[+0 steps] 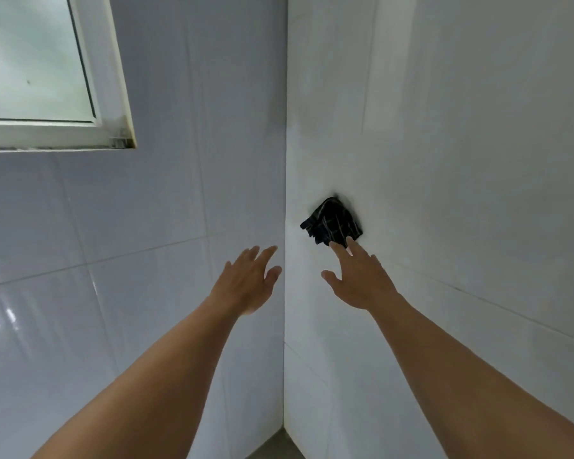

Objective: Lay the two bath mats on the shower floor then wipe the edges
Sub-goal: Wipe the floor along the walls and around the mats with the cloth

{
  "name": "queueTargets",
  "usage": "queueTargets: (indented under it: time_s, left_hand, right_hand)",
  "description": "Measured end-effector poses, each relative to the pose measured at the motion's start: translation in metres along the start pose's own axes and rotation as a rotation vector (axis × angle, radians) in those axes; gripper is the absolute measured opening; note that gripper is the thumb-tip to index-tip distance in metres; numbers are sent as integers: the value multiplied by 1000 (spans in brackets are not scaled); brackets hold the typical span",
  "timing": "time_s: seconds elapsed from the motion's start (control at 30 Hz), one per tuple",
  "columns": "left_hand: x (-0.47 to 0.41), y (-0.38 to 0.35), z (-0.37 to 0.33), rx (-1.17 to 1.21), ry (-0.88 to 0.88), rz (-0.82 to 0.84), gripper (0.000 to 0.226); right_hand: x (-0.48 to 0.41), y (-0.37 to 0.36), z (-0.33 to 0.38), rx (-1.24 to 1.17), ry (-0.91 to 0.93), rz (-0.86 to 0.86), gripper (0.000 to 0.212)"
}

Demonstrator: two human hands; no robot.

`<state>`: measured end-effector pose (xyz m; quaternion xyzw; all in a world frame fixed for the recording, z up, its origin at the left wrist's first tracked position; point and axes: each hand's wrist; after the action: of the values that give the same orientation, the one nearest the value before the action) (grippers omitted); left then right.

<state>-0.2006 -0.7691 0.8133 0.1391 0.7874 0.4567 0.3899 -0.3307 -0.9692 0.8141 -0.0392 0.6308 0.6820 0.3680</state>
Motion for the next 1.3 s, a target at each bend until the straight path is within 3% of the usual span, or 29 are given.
queueTargets:
  time_s: [0.33,0.57,0.73,0.9,1.13,1.3]
  left_hand:
    - [-122,-44,16,86,-147,-57,59]
    - [-198,-83,19,134,-249,-81,61]
    - [-249,-112,21,136,-326,-70,66]
    - [-278,-147,20,189,-332,-21,64]
    - [-300,-170,17,368,-352,-112,26]
    - [-307,-163,24,393,-394,-251,19]
  right_hand:
    - [-108,-24,-4,16,-45,-220,65]
    - [-154,-39,-14,117,-74,-254,82]
    - [-174,-47,-11,226,-134,-289,65]
    - [-187,-59,-15,318,-210,-307,33]
    - [-196,-60,-21,379,-261,-305,9]
    - [-201,-55,-21,367,-278,-387,9]
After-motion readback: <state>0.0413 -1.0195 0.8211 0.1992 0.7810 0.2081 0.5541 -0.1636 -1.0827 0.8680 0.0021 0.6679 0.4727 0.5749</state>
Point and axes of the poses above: each hand's wrist, its own x-axis away from the middle knuckle, its own y-axis out of the back of the hand, z = x × y, and after that the axes turned 14 degrees about -z, right-handed
